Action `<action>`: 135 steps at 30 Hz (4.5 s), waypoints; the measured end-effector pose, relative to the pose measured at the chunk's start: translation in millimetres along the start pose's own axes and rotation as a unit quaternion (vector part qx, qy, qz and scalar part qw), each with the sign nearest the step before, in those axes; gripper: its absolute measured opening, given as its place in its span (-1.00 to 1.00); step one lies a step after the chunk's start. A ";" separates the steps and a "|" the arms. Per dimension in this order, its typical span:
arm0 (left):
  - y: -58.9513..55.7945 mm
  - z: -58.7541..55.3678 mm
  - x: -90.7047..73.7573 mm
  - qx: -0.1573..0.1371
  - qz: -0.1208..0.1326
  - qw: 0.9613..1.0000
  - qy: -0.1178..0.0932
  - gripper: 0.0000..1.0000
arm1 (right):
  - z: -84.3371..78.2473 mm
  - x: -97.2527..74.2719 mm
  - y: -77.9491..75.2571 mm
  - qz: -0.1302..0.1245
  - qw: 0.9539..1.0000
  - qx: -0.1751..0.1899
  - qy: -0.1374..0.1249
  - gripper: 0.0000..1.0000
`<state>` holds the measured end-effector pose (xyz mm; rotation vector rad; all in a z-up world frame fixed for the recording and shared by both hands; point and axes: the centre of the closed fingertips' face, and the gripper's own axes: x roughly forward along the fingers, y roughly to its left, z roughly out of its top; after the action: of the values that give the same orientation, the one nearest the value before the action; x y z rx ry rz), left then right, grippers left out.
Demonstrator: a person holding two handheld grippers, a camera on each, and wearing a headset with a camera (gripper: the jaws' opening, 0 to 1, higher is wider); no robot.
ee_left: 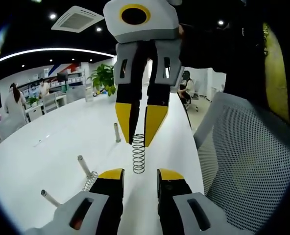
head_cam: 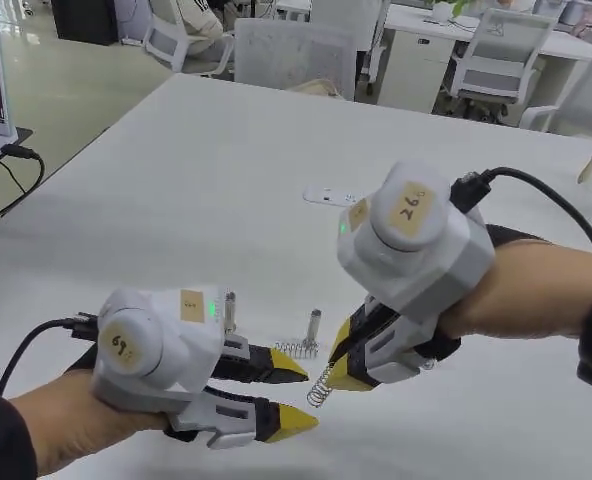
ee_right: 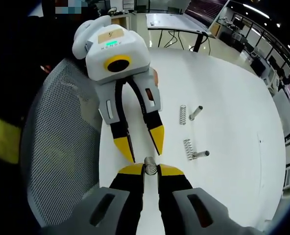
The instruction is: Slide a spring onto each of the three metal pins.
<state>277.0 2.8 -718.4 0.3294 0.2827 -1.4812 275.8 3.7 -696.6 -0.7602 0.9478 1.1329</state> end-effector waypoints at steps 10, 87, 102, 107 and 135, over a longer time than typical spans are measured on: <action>-2.5 3.3 -2.0 -0.020 -0.005 1.000 -0.012 -0.31 | -3.0 -5.7 -4.7 -0.007 1.000 0.006 -0.001 -0.86; 11.1 -17.7 -64.3 -0.088 0.104 0.990 -0.045 0.46 | -50.4 -85.0 -74.7 -0.091 0.994 0.059 0.034 -0.86; 11.3 -17.9 -66.0 -0.088 0.105 0.990 -0.044 0.44 | -87.4 -83.4 -92.6 -0.099 0.989 0.085 0.075 -0.86; 11.9 -17.8 -66.0 -0.088 0.106 0.989 -0.044 0.43 | -98.5 -77.3 -98.4 -0.094 0.987 0.099 0.082 -0.86; 11.4 -21.2 -67.4 -0.095 0.109 0.989 -0.040 0.40 | -123.2 -53.3 -111.2 -0.082 0.983 0.139 0.088 -0.86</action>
<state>283.9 73.7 -711.7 0.1416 0.3104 -1.2391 347.5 -155.2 -696.0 -0.7028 1.1433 0.7777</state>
